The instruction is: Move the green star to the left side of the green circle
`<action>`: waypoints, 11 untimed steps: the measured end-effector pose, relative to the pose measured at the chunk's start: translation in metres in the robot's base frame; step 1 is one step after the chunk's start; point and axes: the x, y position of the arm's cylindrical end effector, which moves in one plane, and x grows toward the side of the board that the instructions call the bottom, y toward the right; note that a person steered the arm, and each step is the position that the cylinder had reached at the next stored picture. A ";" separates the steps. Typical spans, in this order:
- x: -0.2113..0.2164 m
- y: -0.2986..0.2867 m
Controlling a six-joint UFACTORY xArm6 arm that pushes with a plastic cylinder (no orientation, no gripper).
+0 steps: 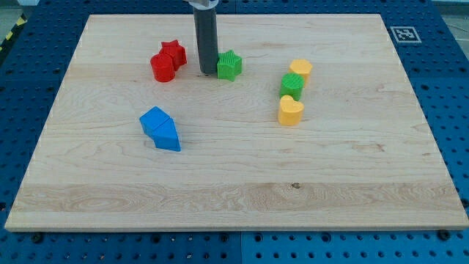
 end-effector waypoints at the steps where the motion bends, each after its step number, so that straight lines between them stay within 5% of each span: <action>1: -0.019 -0.014; 11: 0.043 0.046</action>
